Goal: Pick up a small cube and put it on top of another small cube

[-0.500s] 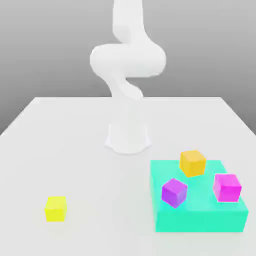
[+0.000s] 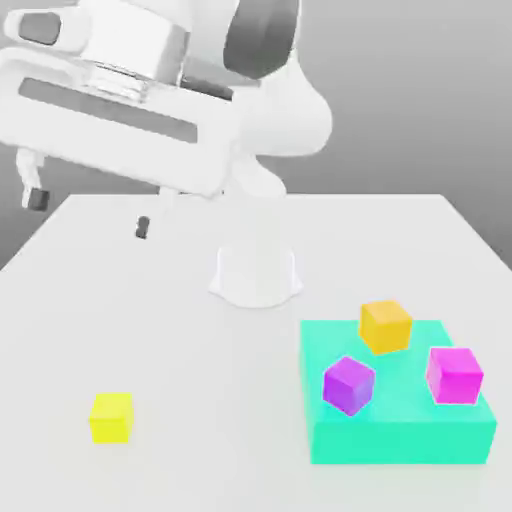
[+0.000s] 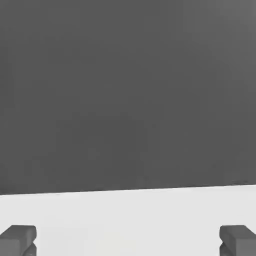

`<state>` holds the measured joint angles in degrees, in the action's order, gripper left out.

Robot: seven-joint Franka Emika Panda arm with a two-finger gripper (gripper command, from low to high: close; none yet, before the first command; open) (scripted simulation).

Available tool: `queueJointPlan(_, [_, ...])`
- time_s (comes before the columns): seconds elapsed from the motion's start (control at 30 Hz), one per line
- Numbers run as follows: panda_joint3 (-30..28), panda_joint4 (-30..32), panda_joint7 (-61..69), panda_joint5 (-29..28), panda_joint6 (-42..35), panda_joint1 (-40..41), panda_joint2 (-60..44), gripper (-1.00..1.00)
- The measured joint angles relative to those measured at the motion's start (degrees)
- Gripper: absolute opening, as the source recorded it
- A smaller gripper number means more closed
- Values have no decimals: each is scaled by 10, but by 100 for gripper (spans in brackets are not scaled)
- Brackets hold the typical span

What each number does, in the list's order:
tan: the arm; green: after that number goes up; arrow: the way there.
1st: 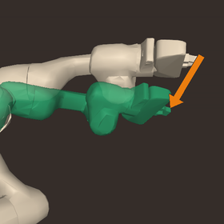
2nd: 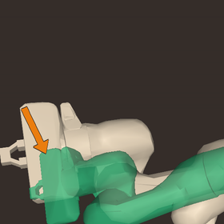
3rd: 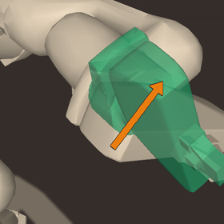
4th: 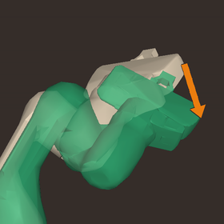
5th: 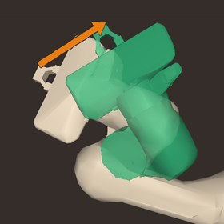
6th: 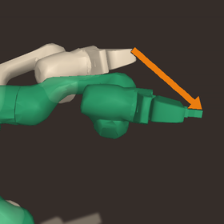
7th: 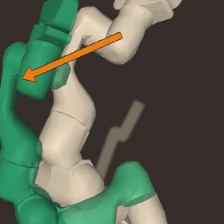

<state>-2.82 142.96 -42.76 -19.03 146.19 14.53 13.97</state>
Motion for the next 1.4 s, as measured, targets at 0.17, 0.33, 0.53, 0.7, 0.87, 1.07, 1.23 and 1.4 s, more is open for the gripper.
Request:
queueJointPlan(0.17, [-34,34,54,10,50,20,-84,0])
queueJointPlan(0.33, [-49,72,154,83,105,50,-162,0])
queueJointPlan(0.53, [-4,95,284,212,170,96,-243,0])
queueJointPlan(0.7, [12,81,298,228,229,108,-318,0])
queueJointPlan(0.87, [13,77,299,228,249,110,-344,-100])
queueJointPlan(1.07, [14,81,296,227,231,110,-320,-100])
queueJointPlan(1.23, [6,95,286,213,173,106,-249,-100])
queueJointPlan(1.4, [11,111,144,156,118,65,-186,-100])
